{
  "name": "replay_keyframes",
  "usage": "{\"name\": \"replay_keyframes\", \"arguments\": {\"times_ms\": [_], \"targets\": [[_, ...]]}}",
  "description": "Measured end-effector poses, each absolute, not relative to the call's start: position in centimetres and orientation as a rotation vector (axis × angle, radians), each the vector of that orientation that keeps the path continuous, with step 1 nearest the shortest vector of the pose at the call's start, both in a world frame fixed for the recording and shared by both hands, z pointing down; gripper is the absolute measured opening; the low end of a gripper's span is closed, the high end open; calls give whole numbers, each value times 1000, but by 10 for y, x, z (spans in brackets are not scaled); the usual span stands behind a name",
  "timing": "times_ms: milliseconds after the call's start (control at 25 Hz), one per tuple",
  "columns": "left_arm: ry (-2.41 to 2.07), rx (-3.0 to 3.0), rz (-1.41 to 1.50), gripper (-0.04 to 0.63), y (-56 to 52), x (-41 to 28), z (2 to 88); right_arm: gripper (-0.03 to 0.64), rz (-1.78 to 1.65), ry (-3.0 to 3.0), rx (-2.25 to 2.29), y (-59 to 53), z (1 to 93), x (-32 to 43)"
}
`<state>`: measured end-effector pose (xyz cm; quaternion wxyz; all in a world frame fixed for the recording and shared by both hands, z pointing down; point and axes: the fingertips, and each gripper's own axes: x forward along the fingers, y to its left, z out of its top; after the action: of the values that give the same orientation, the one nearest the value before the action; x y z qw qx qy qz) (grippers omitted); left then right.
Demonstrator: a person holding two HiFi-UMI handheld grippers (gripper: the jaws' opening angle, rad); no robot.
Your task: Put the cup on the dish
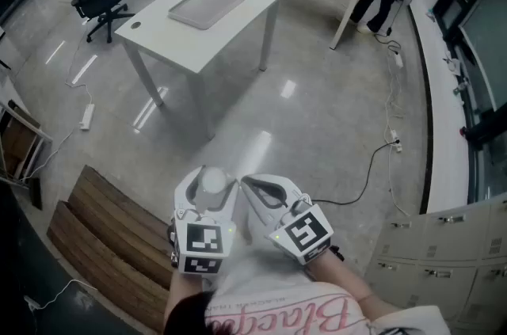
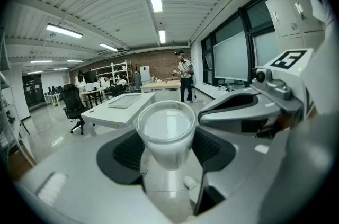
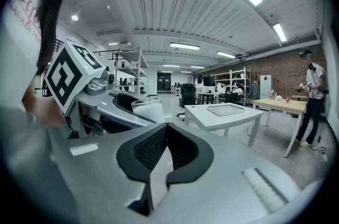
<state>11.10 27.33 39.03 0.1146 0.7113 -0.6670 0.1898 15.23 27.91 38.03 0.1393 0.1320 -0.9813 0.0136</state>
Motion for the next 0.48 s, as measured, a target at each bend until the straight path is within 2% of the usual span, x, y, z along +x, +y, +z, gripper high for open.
{"name": "replay_keyframes", "arguments": {"times_ms": [480], "targets": [[-1921, 2105, 600, 267, 253, 104, 394, 0, 31, -2811, 410, 253, 381, 148]]}}
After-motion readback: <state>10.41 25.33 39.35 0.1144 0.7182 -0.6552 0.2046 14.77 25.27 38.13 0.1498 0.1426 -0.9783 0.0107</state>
